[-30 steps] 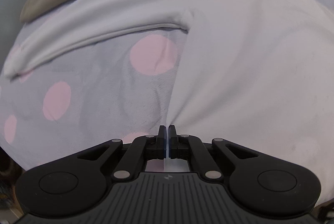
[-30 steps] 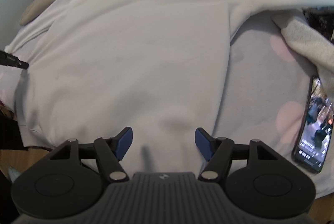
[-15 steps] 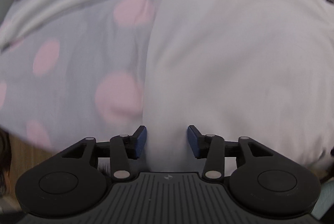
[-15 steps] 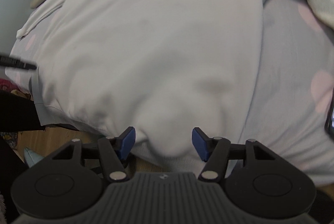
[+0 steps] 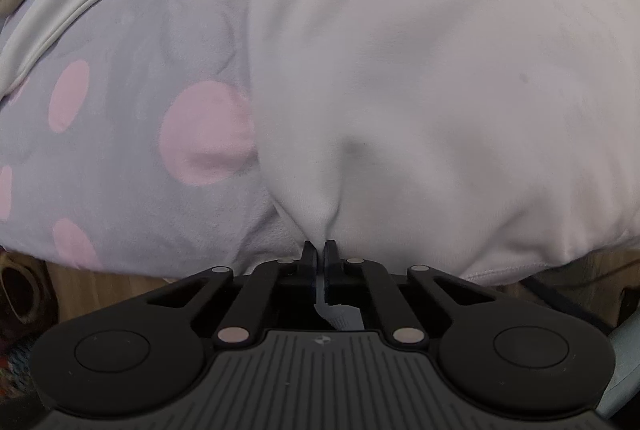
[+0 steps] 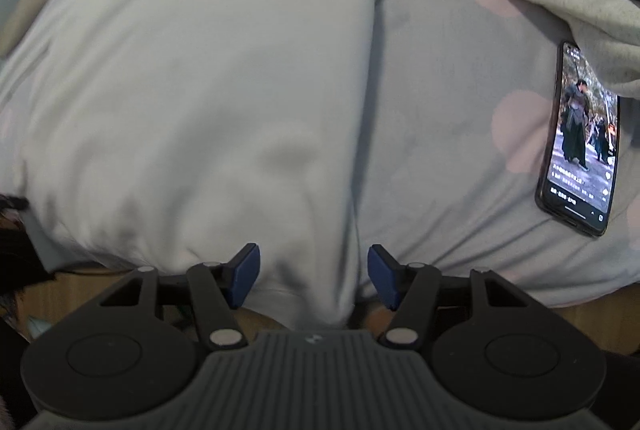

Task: Fold clothes

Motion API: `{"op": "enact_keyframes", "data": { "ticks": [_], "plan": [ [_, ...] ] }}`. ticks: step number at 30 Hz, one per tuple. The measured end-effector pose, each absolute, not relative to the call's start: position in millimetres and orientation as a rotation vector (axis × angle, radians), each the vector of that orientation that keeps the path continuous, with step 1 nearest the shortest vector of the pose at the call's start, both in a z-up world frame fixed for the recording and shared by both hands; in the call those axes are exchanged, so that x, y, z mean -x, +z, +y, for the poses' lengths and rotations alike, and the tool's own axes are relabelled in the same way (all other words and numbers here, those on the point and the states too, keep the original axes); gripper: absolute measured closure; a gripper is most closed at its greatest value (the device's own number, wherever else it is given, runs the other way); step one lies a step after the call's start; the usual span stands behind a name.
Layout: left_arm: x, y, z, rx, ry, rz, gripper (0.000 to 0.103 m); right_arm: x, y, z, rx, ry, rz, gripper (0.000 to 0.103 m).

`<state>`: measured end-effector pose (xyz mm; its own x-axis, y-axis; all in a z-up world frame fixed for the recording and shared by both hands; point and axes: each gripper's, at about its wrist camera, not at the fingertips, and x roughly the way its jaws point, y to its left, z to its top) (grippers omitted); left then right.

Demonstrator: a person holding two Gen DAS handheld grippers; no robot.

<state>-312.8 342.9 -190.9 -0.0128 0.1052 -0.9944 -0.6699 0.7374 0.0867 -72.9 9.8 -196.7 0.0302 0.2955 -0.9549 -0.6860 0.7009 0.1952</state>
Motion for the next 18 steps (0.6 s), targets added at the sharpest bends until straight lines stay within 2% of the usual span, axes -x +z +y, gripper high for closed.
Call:
{"op": "enact_keyframes", "data": {
  "ticks": [1,3,5,9,18],
  "plan": [
    [317,-189,348,0.521,0.665,1.455,0.102,71,-197,9,0.352,0.778,1.345,0.058],
    [319,-191,356,0.558,0.673,1.444,0.102,64,-192,4,0.287,0.764,1.331,0.059],
    [315,-192,352,0.528,0.669,1.453,0.102,56,-186,2,0.247,0.73,1.287,0.066],
    [306,-194,346,0.482,0.664,1.472,0.102,41,-180,8,0.257,0.661,1.182,0.07],
    [295,-199,334,0.44,0.66,1.482,0.102,21,-193,19,0.177,0.677,1.204,0.07]
  ]
}}
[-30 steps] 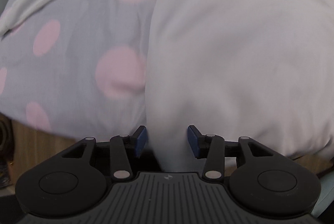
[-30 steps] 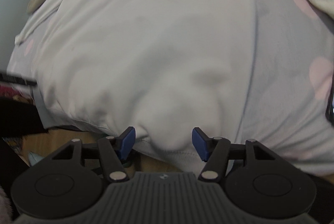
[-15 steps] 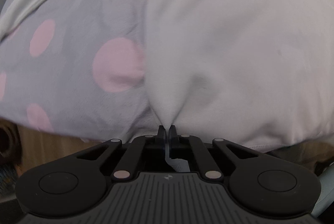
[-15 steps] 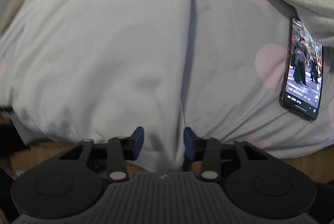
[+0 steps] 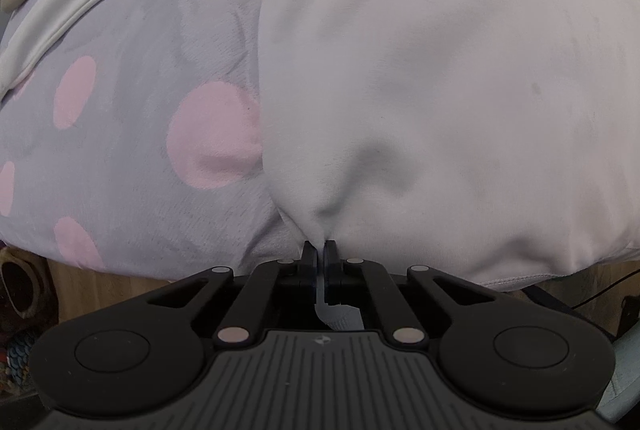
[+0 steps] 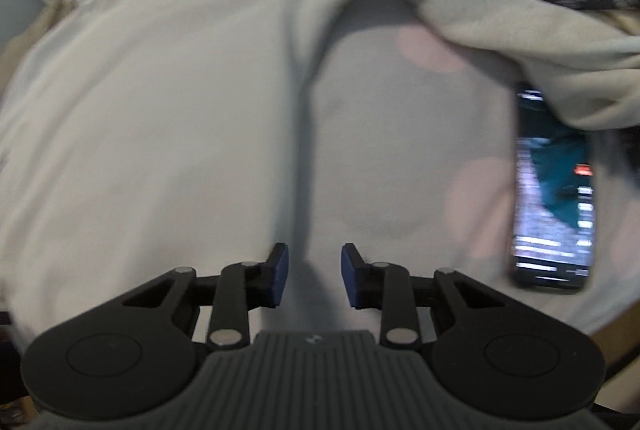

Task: Fold clothes

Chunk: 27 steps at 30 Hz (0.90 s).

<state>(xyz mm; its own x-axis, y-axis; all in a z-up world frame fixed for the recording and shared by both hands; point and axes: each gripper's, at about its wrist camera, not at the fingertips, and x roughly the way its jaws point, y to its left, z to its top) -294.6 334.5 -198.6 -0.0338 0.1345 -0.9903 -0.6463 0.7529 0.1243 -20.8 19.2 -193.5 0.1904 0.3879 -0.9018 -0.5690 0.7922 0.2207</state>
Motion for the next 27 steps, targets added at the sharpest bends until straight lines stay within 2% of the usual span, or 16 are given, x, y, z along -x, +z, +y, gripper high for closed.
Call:
{"op": "enact_keyframes", "data": {
  "ticks": [6,8,12,13,14,15,16,22,23,25,27],
  "plan": [
    [303,-199,335,0.439,0.661,1.486,0.102,30,-200,30,0.192,0.734,1.211,0.069],
    [302,-196,335,0.433,0.66,1.488,0.102,31,-201,27,0.193,0.727,1.222,0.062],
    [301,-195,334,0.427,0.659,1.49,0.101,34,-208,23,0.196,0.733,1.263,0.063],
    [301,-195,334,0.426,0.658,1.491,0.101,35,-210,22,0.196,0.737,1.271,0.068],
    [301,-194,334,0.425,0.658,1.491,0.101,35,-211,22,0.196,0.744,1.272,0.081],
    [301,-194,334,0.425,0.658,1.491,0.101,36,-212,21,0.196,0.75,1.273,0.084],
    [301,-194,334,0.425,0.658,1.49,0.101,37,-211,20,0.197,0.754,1.268,0.092],
    [304,-192,335,0.432,0.657,1.482,0.101,43,-191,2,0.199,0.705,1.182,0.096],
    [305,-192,336,0.431,0.655,1.482,0.101,42,-188,-2,0.208,0.667,1.158,0.103],
    [306,-191,338,0.428,0.652,1.483,0.101,37,-186,-10,0.228,0.569,1.12,0.102],
    [304,-191,338,0.422,0.651,1.486,0.101,29,-188,-18,0.154,0.568,1.161,0.102]
  ]
}}
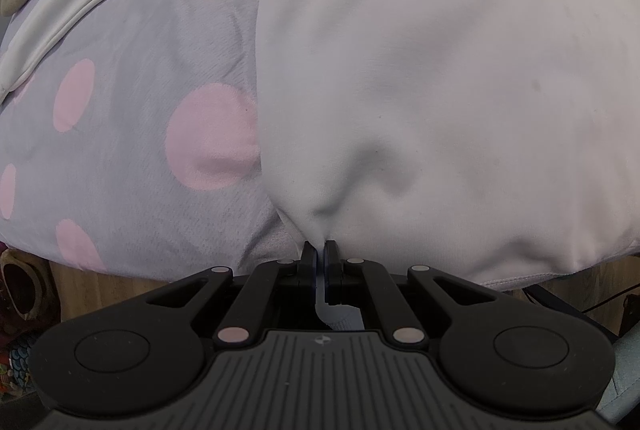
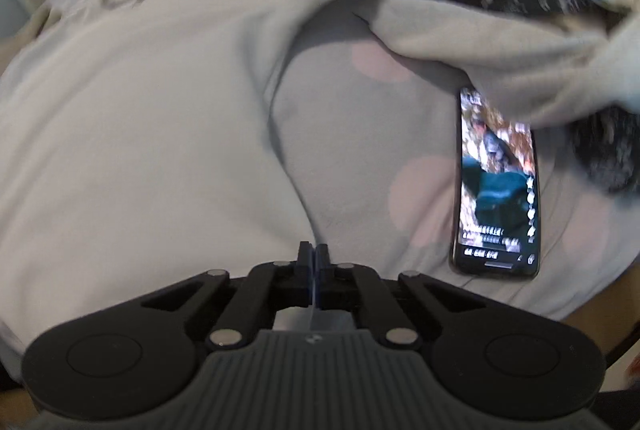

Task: Fold clothes

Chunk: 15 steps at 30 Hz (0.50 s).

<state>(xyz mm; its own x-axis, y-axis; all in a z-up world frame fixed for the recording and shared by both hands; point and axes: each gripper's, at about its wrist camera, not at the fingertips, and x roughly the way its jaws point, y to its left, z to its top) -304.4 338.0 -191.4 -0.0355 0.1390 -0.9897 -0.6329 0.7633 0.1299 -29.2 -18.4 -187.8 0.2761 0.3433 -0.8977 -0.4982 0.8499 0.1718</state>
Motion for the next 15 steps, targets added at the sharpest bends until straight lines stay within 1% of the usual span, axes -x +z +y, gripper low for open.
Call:
{"op": "enact_keyframes", "data": {
  "ticks": [4,6,7,10,15],
  "plan": [
    [303,-193,338,0.421,0.651,1.487,0.101,31,-189,-22,0.146,0.587,1.182,0.101],
    [303,-193,338,0.426,0.651,1.485,0.101,32,-192,-25,0.156,0.569,1.213,0.096],
    [304,-194,338,0.427,0.651,1.484,0.101,32,-196,-28,0.153,0.55,1.243,0.095],
    [303,-195,338,0.426,0.652,1.485,0.101,36,-204,-34,0.136,0.577,1.317,0.089],
    [301,-196,337,0.417,0.652,1.493,0.101,51,-217,-31,0.23,0.624,1.399,0.089]
  ]
}}
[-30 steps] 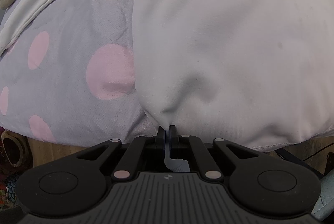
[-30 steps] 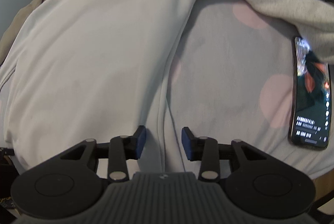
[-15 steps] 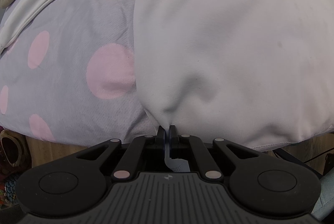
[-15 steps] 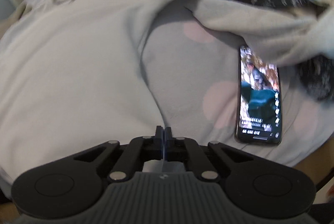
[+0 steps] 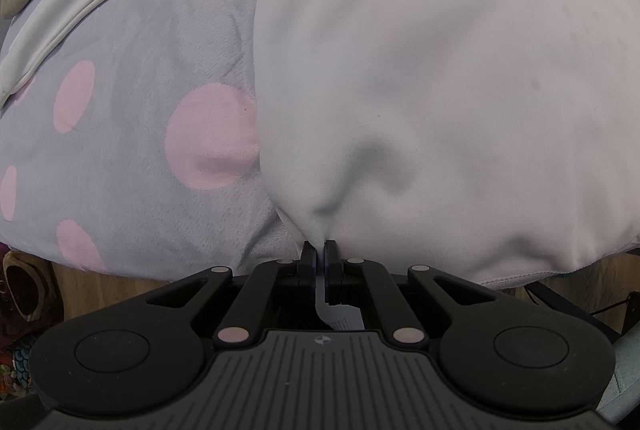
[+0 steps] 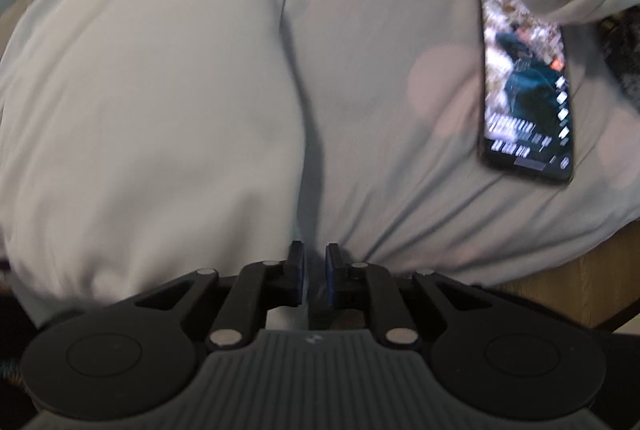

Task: Fold clothes

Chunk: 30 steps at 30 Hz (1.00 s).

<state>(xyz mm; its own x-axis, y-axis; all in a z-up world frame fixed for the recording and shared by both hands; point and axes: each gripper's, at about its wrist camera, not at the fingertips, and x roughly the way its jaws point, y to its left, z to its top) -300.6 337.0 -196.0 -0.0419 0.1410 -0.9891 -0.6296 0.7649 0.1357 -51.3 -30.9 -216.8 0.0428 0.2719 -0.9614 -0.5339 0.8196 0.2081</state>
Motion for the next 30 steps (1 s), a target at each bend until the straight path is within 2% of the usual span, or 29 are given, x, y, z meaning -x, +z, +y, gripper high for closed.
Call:
{"op": "enact_keyframes", "data": {
  "ticks": [4,8,18,19,20,22,25,27,30],
  "plan": [
    [299,-197,336,0.409,0.651,1.498,0.101,53,-234,-28,0.266,0.631,1.5,0.089],
    [297,-196,334,0.398,0.65,1.501,0.101,56,-237,-23,0.276,0.665,1.517,0.088],
    [295,-195,334,0.396,0.649,1.501,0.101,72,-245,-9,0.353,0.766,1.562,0.079],
    [295,-195,334,0.396,0.649,1.501,0.101,75,-244,-6,0.373,0.787,1.562,0.074],
    [296,-195,335,0.397,0.649,1.501,0.101,79,-244,-3,0.393,0.809,1.561,0.06],
    [296,-195,335,0.399,0.649,1.5,0.101,88,-248,5,0.447,0.865,1.578,0.046],
    [297,-195,335,0.396,0.649,1.502,0.101,96,-252,13,0.563,0.834,1.525,0.058],
    [296,-196,335,0.391,0.648,1.505,0.101,90,-255,10,0.529,0.803,1.546,0.06],
    [296,-199,333,0.387,0.649,1.507,0.101,85,-260,7,0.49,0.781,1.571,0.071]
  ]
}}
